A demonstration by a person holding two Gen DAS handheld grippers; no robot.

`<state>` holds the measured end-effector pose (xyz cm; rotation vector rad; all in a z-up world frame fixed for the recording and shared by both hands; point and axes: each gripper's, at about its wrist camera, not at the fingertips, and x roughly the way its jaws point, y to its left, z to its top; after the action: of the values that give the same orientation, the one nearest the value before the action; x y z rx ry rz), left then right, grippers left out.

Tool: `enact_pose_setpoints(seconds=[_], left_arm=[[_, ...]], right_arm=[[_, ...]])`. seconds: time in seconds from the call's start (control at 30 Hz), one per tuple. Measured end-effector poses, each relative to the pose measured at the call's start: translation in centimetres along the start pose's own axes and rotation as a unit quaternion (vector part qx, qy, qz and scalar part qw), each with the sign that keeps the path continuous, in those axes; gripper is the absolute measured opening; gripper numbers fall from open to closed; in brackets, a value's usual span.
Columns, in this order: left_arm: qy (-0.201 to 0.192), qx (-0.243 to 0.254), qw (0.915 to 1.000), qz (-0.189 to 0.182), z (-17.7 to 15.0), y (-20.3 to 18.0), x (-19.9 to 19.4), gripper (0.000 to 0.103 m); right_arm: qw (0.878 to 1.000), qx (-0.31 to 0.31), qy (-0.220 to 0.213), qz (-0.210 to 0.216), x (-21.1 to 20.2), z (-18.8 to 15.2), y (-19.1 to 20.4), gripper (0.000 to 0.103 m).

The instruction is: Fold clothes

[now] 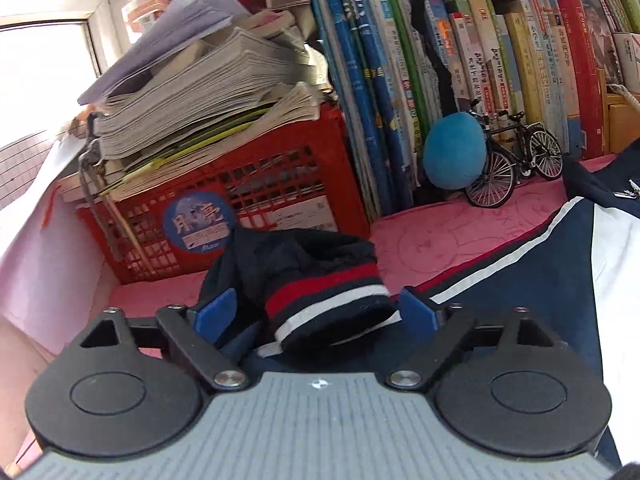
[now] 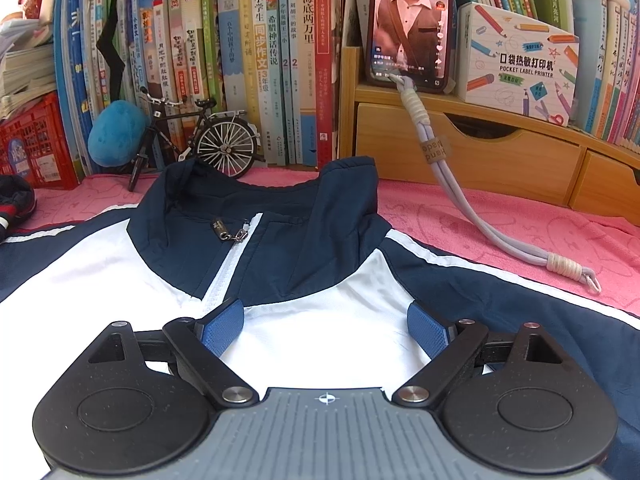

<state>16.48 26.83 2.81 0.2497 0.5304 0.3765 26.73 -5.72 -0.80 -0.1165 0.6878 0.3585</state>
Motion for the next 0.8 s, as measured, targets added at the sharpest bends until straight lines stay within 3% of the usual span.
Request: enact_pose_setpoints(seconds=[0.03, 0.07, 0.1, 0.17, 0.23, 0.27, 0.37, 0.47, 0.53, 0.6, 0.67, 0.73, 0.8], left_arm=[[0.007, 0.006, 0.9998, 0.017, 0.2, -0.6, 1.0, 0.095], [0.020, 0.008, 0.9990, 0.038, 0.5, -0.5, 2.0, 0.068], [0.036, 0.006, 0.9977, 0.058, 0.8, 0.2, 3.0, 0.034], [0.052, -0.016, 0.9935, 0.099, 1.7, 3.1, 3.8, 0.016], [0.052, -0.036, 0.9845, 0.163, 2.9, 7.6, 3.5, 0.011], [0.048, -0.042, 0.9788, 0.195, 3.7, 10.2, 2.8, 0.001], [0.025, -0.070, 0.9587, 0.275, 6.1, 17.3, -0.4, 0.000], [0.020, -0.104, 0.9474, 0.302, 7.2, 21.4, -3.4, 0.002], [0.029, -0.132, 0.9516, 0.276, 6.8, 22.2, -4.4, 0.007], [0.046, -0.142, 0.9657, 0.213, 5.2, 21.1, -4.3, 0.036], [0.075, -0.146, 0.9726, 0.165, 3.3, 18.7, -3.5, 0.052], [0.106, -0.148, 0.9755, 0.123, 1.3, 16.1, -2.5, 0.054], [0.139, -0.162, 0.9703, 0.113, -0.8, 14.2, -1.3, 0.054]], right_arm=[[1.000, 0.000, 0.000, 0.000, 0.0, 0.0, 0.0, 0.090], [1.000, 0.001, 0.000, 0.000, 0.0, 0.0, 0.0, 0.090], [1.000, 0.001, 0.000, 0.000, 0.0, 0.0, 0.0, 0.090], [1.000, 0.001, 0.000, -0.001, 0.0, 0.0, 0.0, 0.090], [1.000, 0.002, 0.001, -0.001, 0.0, 0.0, 0.0, 0.090], [1.000, 0.002, 0.001, 0.000, 0.1, 0.0, 0.0, 0.090], [1.000, 0.003, 0.001, 0.002, 0.1, 0.0, -0.1, 0.091], [1.000, 0.003, 0.001, 0.002, 0.1, 0.0, -0.1, 0.091], [1.000, 0.003, 0.001, 0.002, 0.1, 0.0, -0.1, 0.091], [1.000, 0.003, 0.001, 0.002, 0.1, 0.0, -0.1, 0.091], [1.000, 0.003, 0.001, 0.002, 0.1, 0.0, -0.1, 0.091], [1.000, 0.003, 0.001, 0.003, 0.1, 0.0, -0.2, 0.092], [1.000, 0.003, 0.002, 0.002, 0.1, 0.0, -0.2, 0.092]])
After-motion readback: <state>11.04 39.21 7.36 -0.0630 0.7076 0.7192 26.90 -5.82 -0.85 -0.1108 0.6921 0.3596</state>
